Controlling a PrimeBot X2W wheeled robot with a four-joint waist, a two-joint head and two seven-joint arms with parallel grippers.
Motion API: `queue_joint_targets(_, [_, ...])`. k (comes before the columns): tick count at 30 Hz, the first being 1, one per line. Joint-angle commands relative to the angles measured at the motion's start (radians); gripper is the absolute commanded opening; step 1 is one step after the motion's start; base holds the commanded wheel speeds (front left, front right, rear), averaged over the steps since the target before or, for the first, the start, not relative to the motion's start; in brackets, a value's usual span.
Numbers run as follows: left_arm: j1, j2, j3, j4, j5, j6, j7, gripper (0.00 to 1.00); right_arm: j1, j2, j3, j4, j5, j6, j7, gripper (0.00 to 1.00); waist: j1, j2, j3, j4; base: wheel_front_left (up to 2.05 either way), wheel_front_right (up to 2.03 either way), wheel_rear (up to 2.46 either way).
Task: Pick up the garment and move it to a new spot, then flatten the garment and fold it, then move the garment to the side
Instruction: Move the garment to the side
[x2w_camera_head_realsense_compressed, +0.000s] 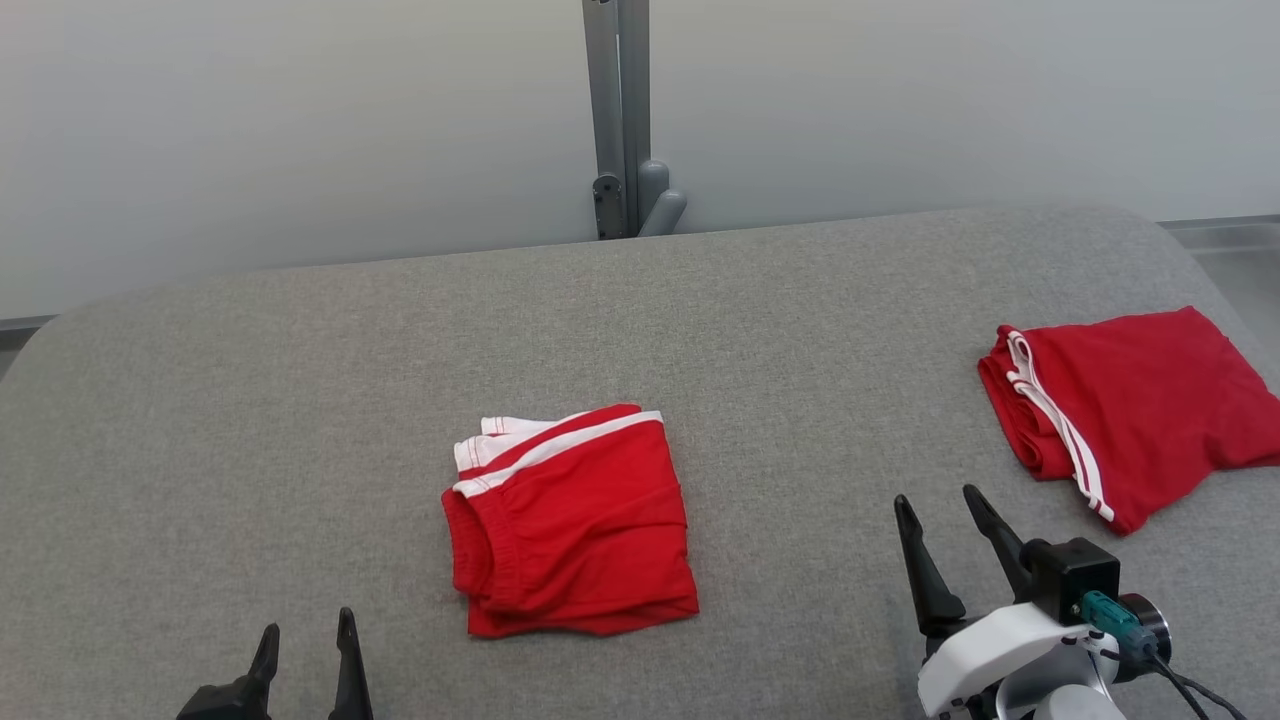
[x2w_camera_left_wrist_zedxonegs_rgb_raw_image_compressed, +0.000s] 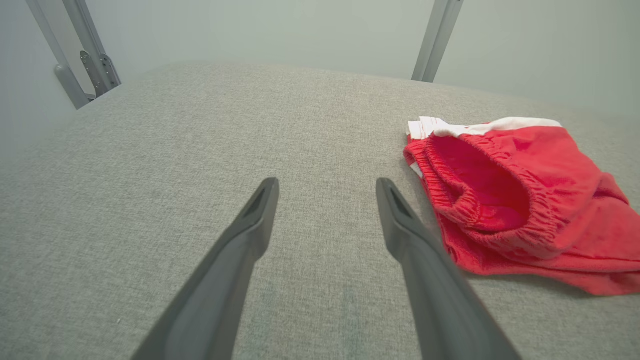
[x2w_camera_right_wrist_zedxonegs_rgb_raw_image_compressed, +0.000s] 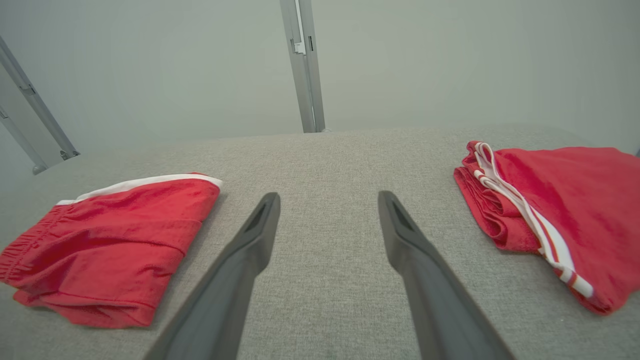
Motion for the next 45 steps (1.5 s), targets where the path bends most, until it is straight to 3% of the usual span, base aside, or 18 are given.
queue_joint_targets(1, [0.015, 0.004, -0.001, -0.005, 0.01, 0.001, -0.003, 1.0, 0.009, -0.002, 0.001, -0.004, -0.004, 0.0, -0.002, 1.0, 0.0, 0.0, 0.0, 0.0, 0.0, 0.0, 0.0])
queue_joint_targets(19, [-0.011, 0.004, -0.017, -0.007, 0.01, -0.004, -0.003, 1.0, 0.008, -0.002, 0.009, -0.001, -0.026, 0.0, -0.002, 1.0, 0.0, 0.0, 0.025, 0.018, 0.0, 0.0, 0.0])
queue_joint_targets(33, [-0.067, 0.004, -0.093, -0.013, -0.005, -0.007, -0.003, 1.0, -0.092, -0.003, 0.104, 0.061, -0.002, 0.0, -0.002, 1.0, 0.0, 0.0, 0.149, 0.183, 0.0, 0.0, 0.0])
queue_joint_targets(40, [-0.099, 0.003, -0.145, -0.01, -0.025, 0.004, -0.003, 1.0, -0.189, -0.003, 0.157, 0.187, 0.035, 0.0, -0.002, 1.0, 0.0, 0.0, 0.197, 0.289, 0.0, 0.0, 0.0])
queue_joint_targets(45, [-0.101, 0.003, -0.151, -0.01, -0.033, 0.011, -0.003, 1.0, -0.248, -0.004, 0.182, 0.291, 0.077, 0.0, -0.002, 1.0, 0.0, 0.0, 0.212, 0.327, 0.0, 0.0, 0.0])
